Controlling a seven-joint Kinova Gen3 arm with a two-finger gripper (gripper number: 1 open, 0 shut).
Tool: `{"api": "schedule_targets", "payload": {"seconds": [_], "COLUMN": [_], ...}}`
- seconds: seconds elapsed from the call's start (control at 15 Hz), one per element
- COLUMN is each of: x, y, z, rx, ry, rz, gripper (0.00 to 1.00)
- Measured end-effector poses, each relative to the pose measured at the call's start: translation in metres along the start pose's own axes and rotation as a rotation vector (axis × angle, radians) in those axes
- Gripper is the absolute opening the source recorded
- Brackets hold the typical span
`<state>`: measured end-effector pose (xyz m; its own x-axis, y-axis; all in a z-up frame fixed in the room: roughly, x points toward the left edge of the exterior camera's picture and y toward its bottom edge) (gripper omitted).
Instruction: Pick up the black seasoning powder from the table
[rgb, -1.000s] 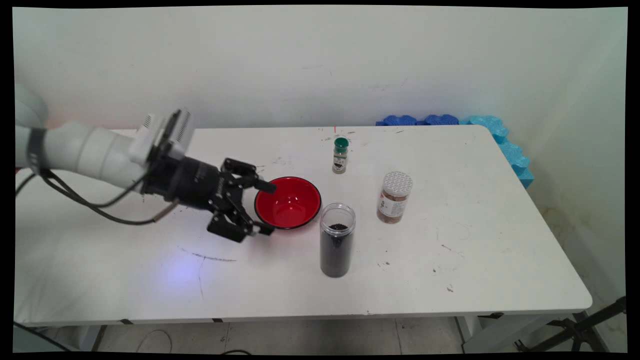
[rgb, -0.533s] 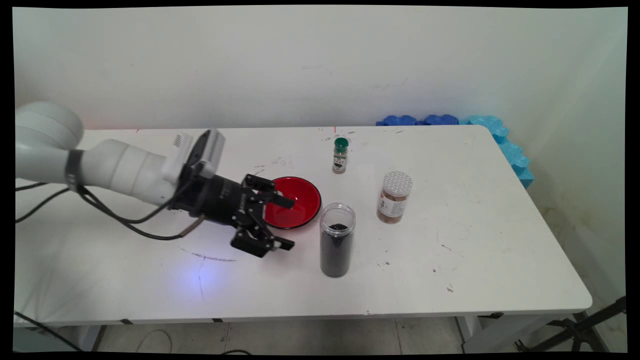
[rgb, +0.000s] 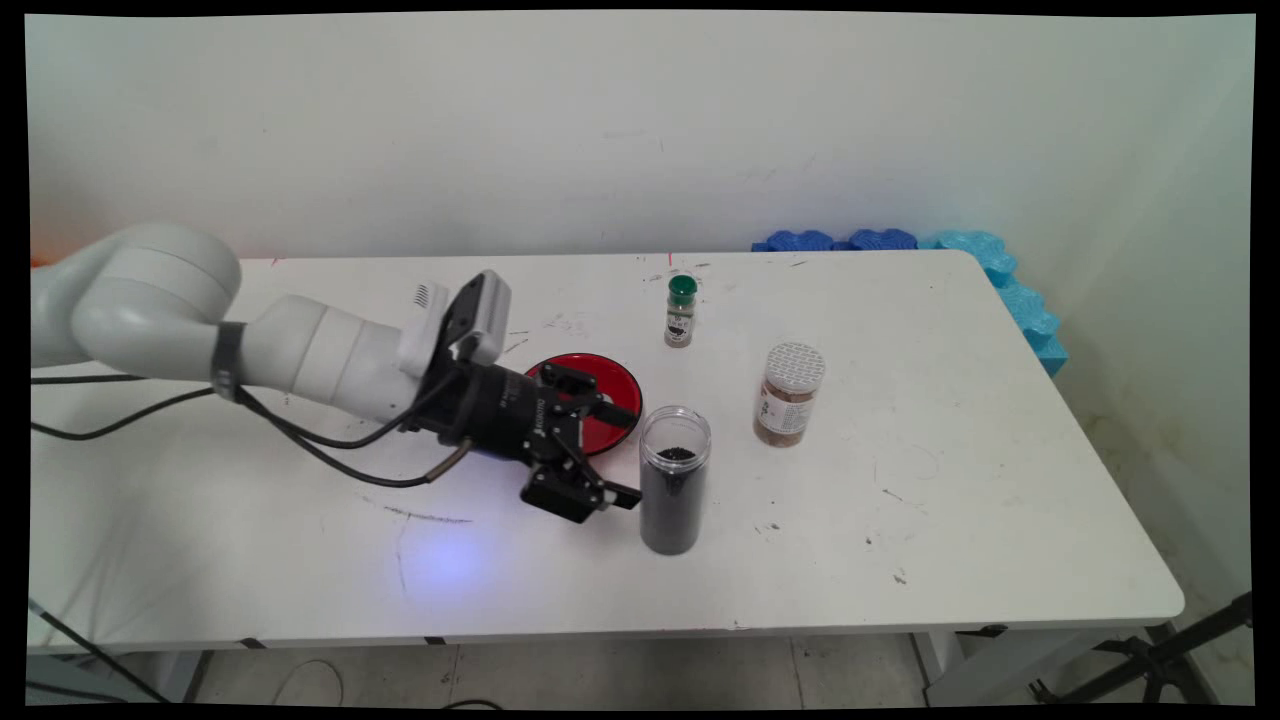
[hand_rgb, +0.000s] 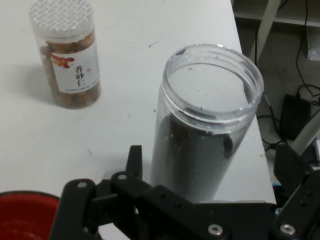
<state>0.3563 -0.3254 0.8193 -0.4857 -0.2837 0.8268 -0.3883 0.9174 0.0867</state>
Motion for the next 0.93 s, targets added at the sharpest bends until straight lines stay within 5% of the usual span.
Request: {"api": "schedule_targets", "payload": {"seconds": [0.93], "x": [0.011], "y": [-0.003], "z": [0.041], "rx": [-0.008], "ry": [0.012], "rz": [-0.024], "gripper": [1.0]}}
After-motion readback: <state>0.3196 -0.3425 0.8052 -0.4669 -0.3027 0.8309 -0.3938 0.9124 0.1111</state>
